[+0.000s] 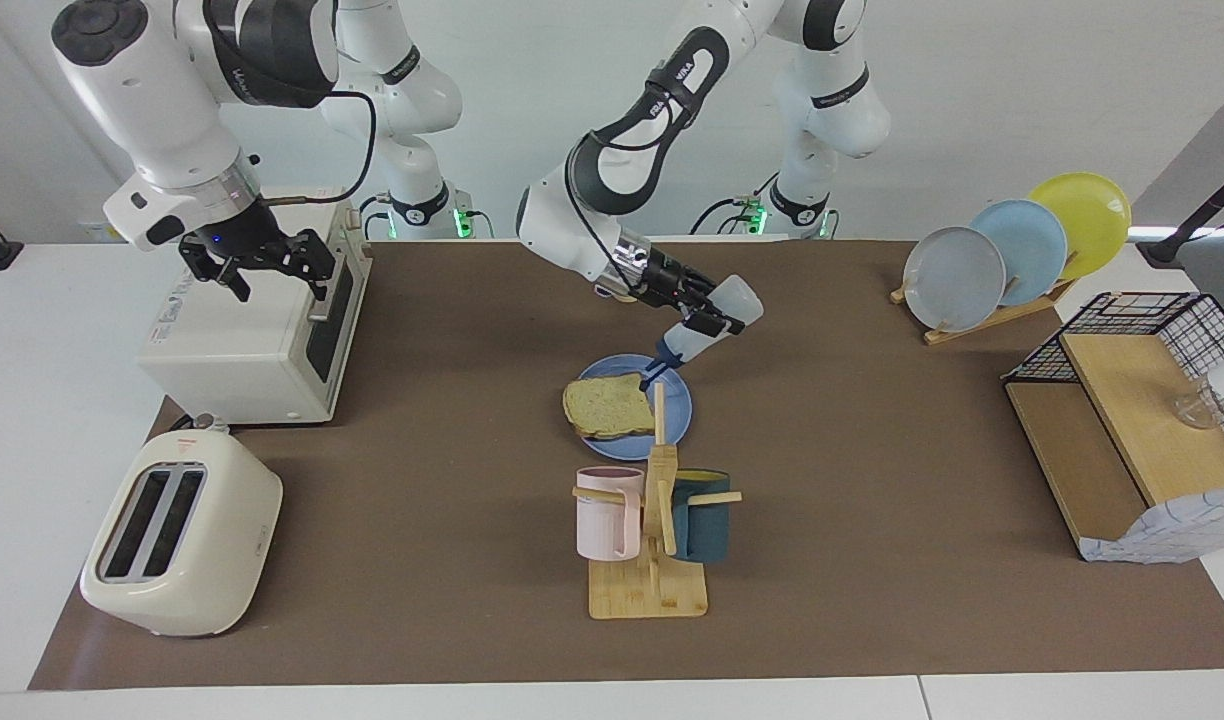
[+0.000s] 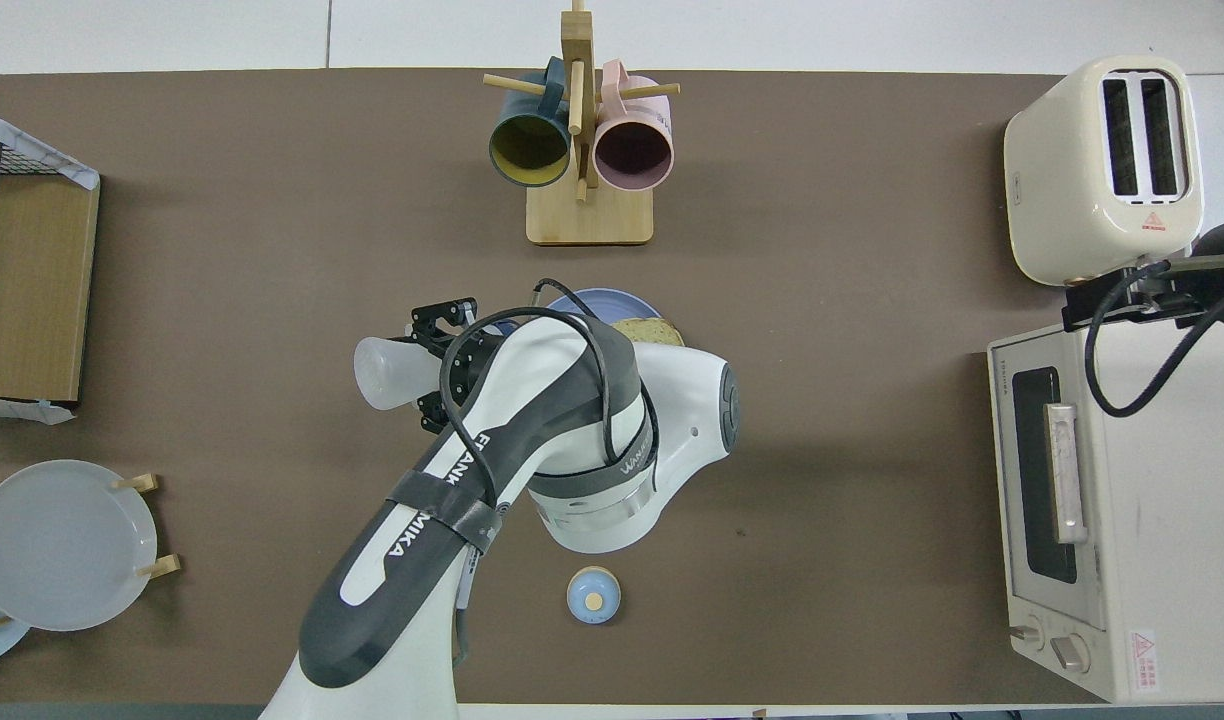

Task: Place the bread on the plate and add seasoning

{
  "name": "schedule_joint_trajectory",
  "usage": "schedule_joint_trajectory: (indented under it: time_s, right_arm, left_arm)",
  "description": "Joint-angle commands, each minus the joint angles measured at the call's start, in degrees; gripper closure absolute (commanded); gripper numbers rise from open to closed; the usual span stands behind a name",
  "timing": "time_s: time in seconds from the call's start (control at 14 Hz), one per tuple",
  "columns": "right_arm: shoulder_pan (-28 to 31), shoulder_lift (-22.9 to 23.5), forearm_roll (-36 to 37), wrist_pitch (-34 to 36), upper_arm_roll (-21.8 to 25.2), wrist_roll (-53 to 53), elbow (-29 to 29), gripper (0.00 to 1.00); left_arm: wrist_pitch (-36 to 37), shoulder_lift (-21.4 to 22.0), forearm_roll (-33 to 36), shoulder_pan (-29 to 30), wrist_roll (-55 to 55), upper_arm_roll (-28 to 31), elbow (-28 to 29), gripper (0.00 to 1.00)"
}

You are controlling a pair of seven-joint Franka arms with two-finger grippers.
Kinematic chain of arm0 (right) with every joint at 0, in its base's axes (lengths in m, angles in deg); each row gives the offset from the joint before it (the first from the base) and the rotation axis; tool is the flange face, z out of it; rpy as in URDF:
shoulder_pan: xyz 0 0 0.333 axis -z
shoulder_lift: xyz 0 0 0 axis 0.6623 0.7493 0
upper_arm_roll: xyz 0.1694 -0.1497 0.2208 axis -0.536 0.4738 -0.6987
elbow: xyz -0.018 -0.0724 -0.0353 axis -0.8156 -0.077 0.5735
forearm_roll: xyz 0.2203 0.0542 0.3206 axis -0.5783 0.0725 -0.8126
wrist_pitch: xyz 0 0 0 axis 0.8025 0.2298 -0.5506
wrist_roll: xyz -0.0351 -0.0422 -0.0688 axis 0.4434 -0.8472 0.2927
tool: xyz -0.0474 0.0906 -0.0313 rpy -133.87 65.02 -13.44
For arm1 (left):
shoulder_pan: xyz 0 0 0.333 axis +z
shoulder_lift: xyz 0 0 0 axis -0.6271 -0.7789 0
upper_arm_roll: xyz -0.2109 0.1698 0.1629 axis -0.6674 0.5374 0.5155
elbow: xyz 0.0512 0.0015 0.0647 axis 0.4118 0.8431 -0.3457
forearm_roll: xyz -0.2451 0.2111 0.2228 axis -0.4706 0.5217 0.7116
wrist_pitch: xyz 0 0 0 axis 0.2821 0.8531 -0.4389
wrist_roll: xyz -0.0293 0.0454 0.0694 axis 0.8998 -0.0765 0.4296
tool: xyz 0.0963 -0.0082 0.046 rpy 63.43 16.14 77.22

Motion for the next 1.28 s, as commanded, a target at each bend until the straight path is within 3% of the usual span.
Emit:
schedule_joint_trajectory:
  time_s: [0.0,0.36,0.78,0.93,1.07,1.21]
  right_arm:
    - [0.76,-0.62,-0.34,0.32,-0.31,-0.55,-0.41,0.0]
    - [0.67,-0.62,-0.34,0.24,-0.31,-0.55,-0.41,0.0]
    - [0.67,-0.62,-0.34,0.24,-0.31,-0.64,-0.41,0.0]
    - [0.67,-0.62,-0.34,0.24,-0.31,-0.64,-0.41,0.0]
    - [0.67,-0.62,-0.34,0.24,-0.31,-0.64,-0.41,0.0]
    - [0.67,-0.62,-0.34,0.24,-0.31,-0.64,-0.33,0.0]
  left_arm:
    - [1.29,-0.19,0.59,-3.35,0.05,-0.37,-0.85,1.0]
    - [2.44,-0.1,-1.88,-7.06,0.05,-0.28,-0.94,1.0]
    - [-1.34,-0.28,-1.26,-1.18,-0.39,0.16,-0.85,1.0]
    - [-1.86,-0.01,-2.05,0.05,-7.38,0.07,-0.85,1.0]
    - [-4.84,1.3,-5.46,1.98,-10.23,0.24,-0.76,1.0]
    - [-8.62,7.6,-10.82,7.15,-10.06,0.25,0.28,1.0]
